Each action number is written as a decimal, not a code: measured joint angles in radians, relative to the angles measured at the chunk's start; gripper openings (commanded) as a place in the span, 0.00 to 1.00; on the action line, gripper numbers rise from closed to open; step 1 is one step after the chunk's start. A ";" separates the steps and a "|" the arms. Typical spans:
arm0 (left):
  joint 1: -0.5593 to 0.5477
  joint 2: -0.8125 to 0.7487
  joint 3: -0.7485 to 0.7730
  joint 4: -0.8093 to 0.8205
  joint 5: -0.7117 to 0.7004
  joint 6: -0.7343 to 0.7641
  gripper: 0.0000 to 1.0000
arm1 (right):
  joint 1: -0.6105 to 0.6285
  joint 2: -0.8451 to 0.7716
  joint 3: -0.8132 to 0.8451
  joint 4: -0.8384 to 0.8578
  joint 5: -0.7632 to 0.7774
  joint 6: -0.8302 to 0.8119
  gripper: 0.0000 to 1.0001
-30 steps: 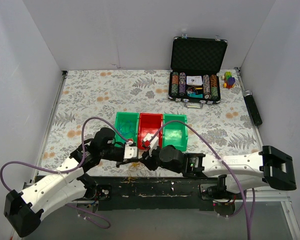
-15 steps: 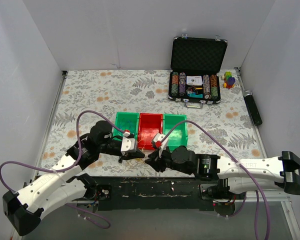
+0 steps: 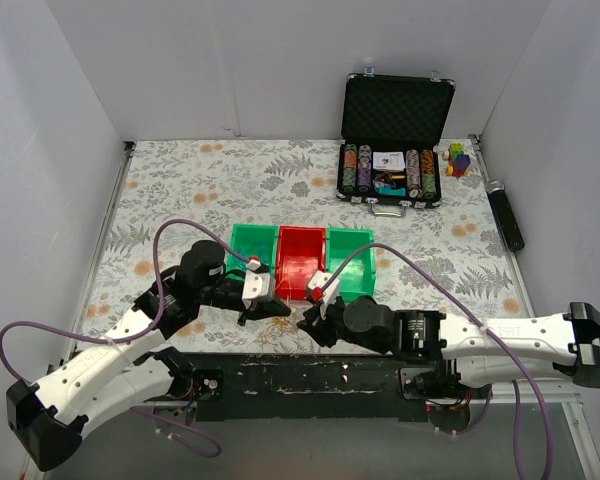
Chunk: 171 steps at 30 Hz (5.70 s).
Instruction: Untangle the cables
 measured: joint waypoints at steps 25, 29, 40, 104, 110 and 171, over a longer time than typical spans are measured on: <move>-0.012 -0.001 -0.031 0.000 0.010 0.001 0.00 | 0.079 -0.042 0.085 -0.127 0.167 -0.107 0.79; -0.013 0.003 -0.031 0.000 0.023 0.001 0.00 | 0.079 -0.028 0.089 -0.120 0.153 -0.132 0.69; -0.019 0.005 -0.031 0.000 0.058 0.001 0.00 | 0.079 0.034 0.112 -0.095 0.095 -0.180 0.26; -0.024 -0.054 -0.212 0.494 -0.346 -0.473 0.37 | 0.206 0.075 0.248 -0.130 0.340 -0.070 0.01; -0.024 -0.062 -0.225 0.513 -0.356 -0.492 0.38 | 0.228 0.038 0.253 -0.086 0.396 -0.070 0.01; -0.070 -0.156 -0.246 0.325 -0.343 -0.151 0.93 | 0.291 -0.043 0.544 0.351 0.827 -0.878 0.01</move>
